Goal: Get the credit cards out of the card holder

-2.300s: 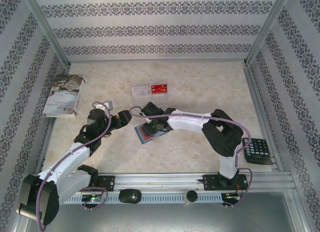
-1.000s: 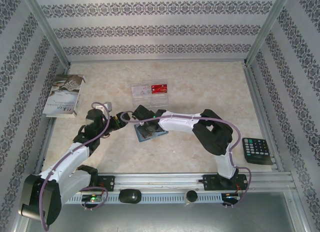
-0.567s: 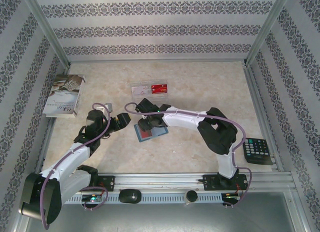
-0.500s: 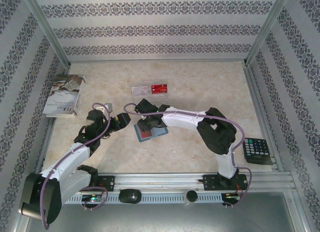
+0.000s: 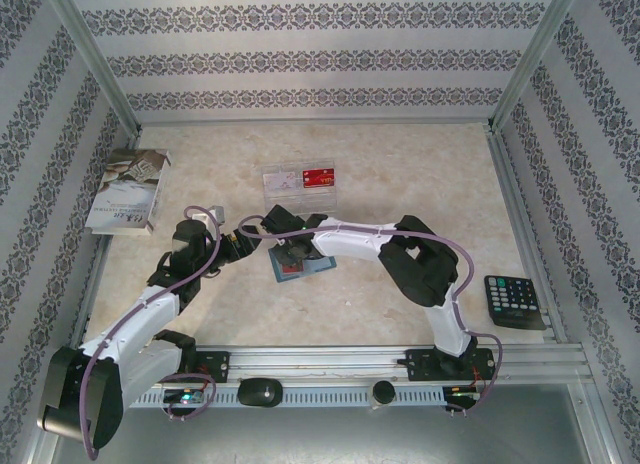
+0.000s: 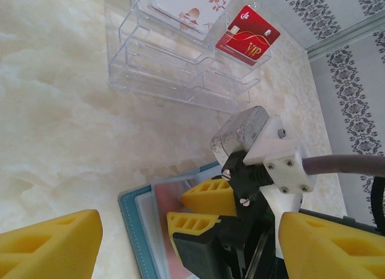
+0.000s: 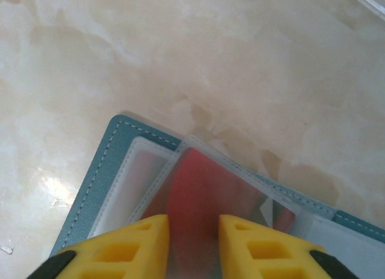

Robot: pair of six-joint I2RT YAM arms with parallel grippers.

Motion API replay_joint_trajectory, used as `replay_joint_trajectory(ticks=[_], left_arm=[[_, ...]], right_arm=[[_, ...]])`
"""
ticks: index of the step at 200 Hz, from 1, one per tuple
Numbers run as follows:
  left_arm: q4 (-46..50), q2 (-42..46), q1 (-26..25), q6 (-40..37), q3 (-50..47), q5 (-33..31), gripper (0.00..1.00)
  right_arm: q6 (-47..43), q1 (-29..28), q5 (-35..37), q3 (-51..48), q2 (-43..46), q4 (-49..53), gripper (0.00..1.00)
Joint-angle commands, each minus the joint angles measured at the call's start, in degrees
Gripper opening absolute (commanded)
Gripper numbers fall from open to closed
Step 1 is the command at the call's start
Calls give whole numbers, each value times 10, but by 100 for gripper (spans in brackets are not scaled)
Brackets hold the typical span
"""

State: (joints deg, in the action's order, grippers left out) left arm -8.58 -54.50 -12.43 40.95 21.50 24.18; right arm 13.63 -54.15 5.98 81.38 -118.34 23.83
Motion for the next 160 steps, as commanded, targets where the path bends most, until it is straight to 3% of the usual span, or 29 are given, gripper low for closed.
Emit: replay_joint_trajectory(ticks=[1, 15, 25, 38, 51, 81, 160], left_arm=[[-10, 13, -7, -2, -1, 4, 77], [-8, 15, -7, -2, -1, 3, 77], [-7, 15, -7, -2, 0, 4, 77], [-8, 14, -7, -2, 0, 6, 77], [-9, 13, -6, -1, 0, 6, 77], [-14, 14, -6, 1, 0, 7, 77], [3, 31, -6, -4, 4, 6, 77]], right_arm=[[2, -3, 10, -16, -40, 34, 21], [6, -3, 2, -21, -39, 28, 18], [6, -4, 4, -22, -33, 23, 22], [4, -5, 14, -27, -11, 8, 39], [5, -5, 30, -30, 14, -5, 47], [27, 11, 15, -36, 48, -25, 45], [63, 14, 3, -41, 31, 15, 43]])
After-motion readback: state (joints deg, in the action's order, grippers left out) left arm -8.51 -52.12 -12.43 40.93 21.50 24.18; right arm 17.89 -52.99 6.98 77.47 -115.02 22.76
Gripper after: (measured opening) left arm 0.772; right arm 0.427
